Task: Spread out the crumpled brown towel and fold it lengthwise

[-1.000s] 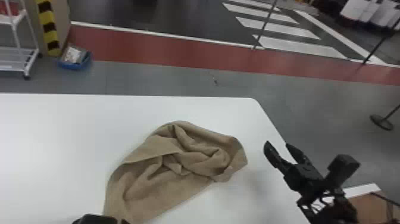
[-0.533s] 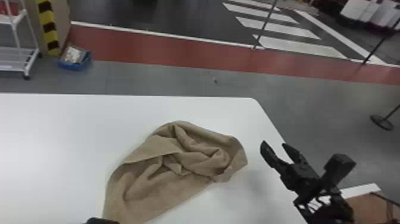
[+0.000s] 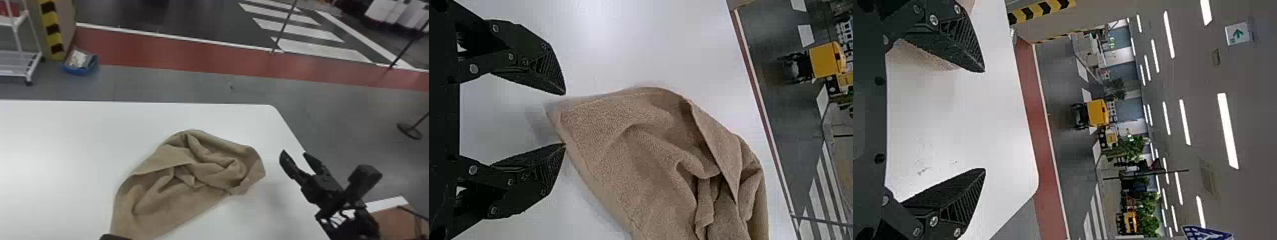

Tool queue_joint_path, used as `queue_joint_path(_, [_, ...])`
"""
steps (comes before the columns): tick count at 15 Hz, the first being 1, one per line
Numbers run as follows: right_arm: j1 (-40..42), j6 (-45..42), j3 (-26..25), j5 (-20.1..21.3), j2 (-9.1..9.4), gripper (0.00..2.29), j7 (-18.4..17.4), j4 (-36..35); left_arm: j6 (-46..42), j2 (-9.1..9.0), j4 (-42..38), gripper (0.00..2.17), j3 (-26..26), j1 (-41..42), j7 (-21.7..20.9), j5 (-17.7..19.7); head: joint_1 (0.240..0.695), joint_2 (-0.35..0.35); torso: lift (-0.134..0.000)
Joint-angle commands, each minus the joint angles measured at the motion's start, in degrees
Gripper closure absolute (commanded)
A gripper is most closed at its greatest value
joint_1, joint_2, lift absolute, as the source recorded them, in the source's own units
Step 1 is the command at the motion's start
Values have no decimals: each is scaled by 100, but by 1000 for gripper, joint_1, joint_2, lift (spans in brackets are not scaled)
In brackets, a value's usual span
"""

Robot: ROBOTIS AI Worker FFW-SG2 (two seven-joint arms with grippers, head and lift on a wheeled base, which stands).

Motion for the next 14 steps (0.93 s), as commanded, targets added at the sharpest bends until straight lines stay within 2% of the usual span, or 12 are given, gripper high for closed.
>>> queue_joint_path(1, [-5, -6, 4, 0, 0, 194, -3, 0, 1, -2, 37, 657, 0, -15, -24, 29, 695, -350, -124])
queue_joint_path(2, [-5, -6, 13, -9, 0, 194, -3, 0, 1, -2, 37, 984, 0, -24, -41, 46, 695, -350, -124])
queue_joint_path(3, [-5, -6, 4, -9, 0, 194, -3, 0, 1, -2, 37, 1085, 0, -24, -59, 46, 695, -350, -124])
queue_joint_path(4, [-5, -41, 4, -18, 0, 194, -3, 0, 1, -2, 37, 1099, 0, -24, -94, 55, 695, -350, -124])
queue_joint_path(5, [-5, -41, -4, -26, 0, 194, 6, 0, 1, 6, 28, 1430, 0, -24, -85, 64, 695, -350, -124])
queue_joint_path(6, [3, -41, -4, -35, 0, 194, 6, 0, 1, 6, 19, 1514, 9, -15, -85, 81, 695, -350, -124])
queue_joint_path(10, [12, -58, -22, -53, 9, 194, 6, -9, -16, 24, -7, 1511, 9, -15, -33, 90, 695, -350, -124])
queue_joint_path(11, [12, -58, -22, -62, 9, 194, 6, -9, -69, 15, -7, 1366, 0, -15, 20, 90, 695, -350, -124])
queue_joint_path(13, [12, -58, -31, -62, 9, 194, 6, -9, -104, 24, -16, 444, -62, -15, -6, 64, 695, -350, -124])
queue_joint_path(14, [21, -58, -31, -62, 9, 194, 6, -9, -104, 24, -16, 225, -62, -15, -50, 64, 695, -350, -124])
